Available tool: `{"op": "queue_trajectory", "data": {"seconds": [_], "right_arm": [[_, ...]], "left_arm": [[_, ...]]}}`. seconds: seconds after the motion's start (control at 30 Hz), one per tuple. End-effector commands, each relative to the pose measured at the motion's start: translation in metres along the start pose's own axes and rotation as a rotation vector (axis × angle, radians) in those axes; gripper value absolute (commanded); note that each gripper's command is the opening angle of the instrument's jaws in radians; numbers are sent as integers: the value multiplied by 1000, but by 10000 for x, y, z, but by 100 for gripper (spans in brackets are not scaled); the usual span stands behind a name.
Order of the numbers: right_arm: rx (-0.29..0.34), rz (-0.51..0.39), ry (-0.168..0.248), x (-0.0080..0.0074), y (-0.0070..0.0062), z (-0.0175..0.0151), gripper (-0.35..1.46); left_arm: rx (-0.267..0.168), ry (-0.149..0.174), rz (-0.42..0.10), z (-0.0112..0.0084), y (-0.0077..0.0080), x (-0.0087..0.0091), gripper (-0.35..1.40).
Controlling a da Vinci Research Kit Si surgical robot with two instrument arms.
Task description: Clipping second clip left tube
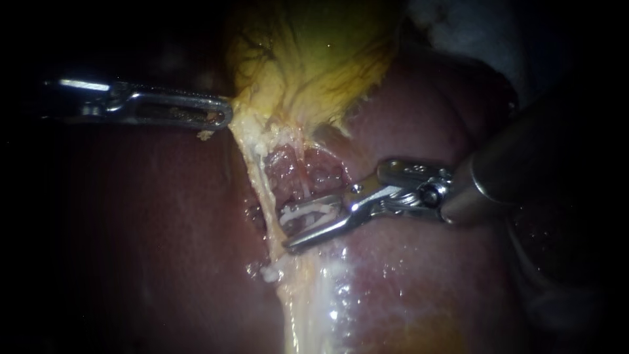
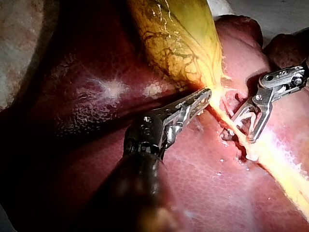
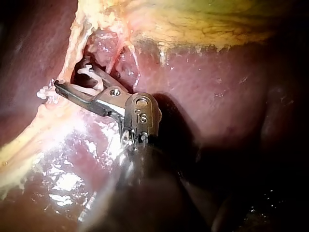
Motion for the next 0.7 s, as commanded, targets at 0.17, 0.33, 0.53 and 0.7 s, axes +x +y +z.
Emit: {"op": "queue_trajectory", "data": {"seconds": [0.17,0.33,0.53,0.7], "right_arm": [[61,14,21,2,-10,21,53],[145,16,65,3,-25,33,53],[241,25,103,7,-46,38,53],[255,25,90,6,-56,38,48]], "left_arm": [[0,0,0,1,0,0,-35],[0,0,-1,1,0,-1,-35],[0,0,-1,1,0,-1,-35],[0,0,-1,1,0,-2,-35]]}}
